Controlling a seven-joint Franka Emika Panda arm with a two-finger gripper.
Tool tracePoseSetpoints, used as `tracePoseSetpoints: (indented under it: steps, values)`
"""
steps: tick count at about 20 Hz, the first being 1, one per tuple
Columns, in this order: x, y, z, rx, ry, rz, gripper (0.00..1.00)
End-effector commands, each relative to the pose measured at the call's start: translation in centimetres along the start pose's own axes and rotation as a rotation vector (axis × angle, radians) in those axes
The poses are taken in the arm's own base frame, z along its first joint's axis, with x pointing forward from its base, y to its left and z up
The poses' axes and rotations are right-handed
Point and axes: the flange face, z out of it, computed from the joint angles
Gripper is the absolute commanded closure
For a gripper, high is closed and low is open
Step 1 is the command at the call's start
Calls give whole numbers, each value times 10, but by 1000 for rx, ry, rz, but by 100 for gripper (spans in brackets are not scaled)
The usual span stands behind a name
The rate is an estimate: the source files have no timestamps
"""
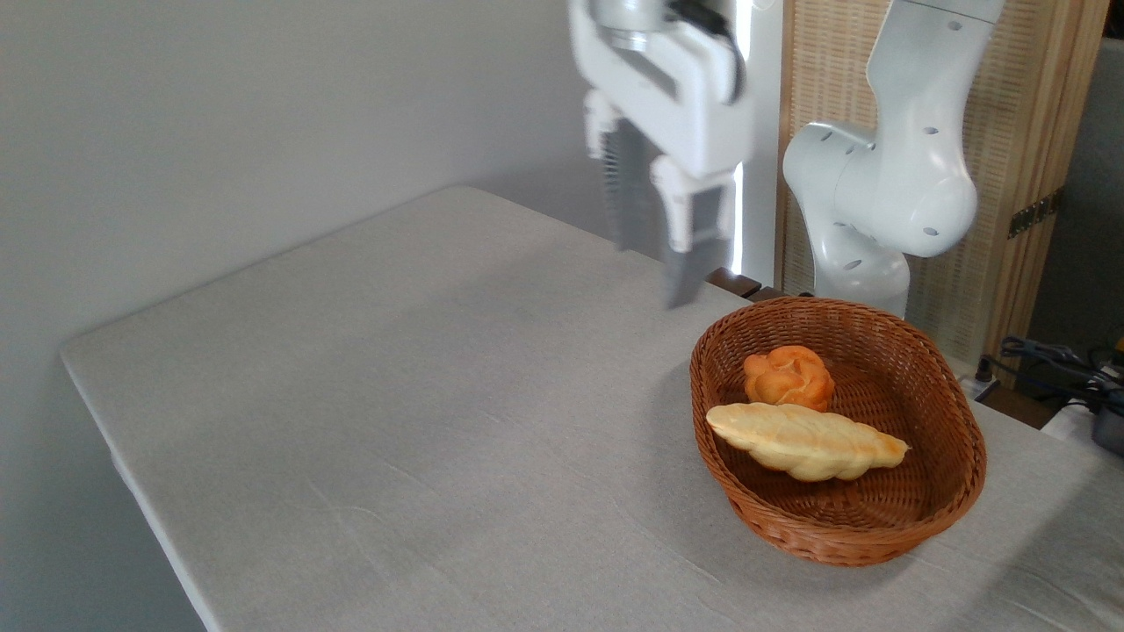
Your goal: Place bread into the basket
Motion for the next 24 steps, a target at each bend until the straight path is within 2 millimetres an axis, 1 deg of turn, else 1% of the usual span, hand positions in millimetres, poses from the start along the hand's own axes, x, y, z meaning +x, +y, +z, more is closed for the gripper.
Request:
tracePoseSetpoints:
  steps: [1, 5, 6, 8, 11, 13, 14, 16, 17, 20, 24]
  values:
    - [55, -38, -8, -1, 15, -133, 0]
    - [90, -44, -1, 9, -16, -164, 0]
    - [101, -44, 1, 17, -21, -184, 0]
    - [116, -45, 6, 28, -32, -247, 0]
    - [120, -47, 4, 59, -25, -279, 0]
    - [132, -49, 5, 93, 1, -349, 0]
    - [134, -49, 5, 102, 0, -347, 0]
    - [135, -50, 7, 101, -3, -345, 0]
    - [131, -51, 6, 103, -1, -352, 0]
    - [138, -48, 9, 114, -22, -334, 0]
    - [137, -48, 10, 120, -34, -331, 0]
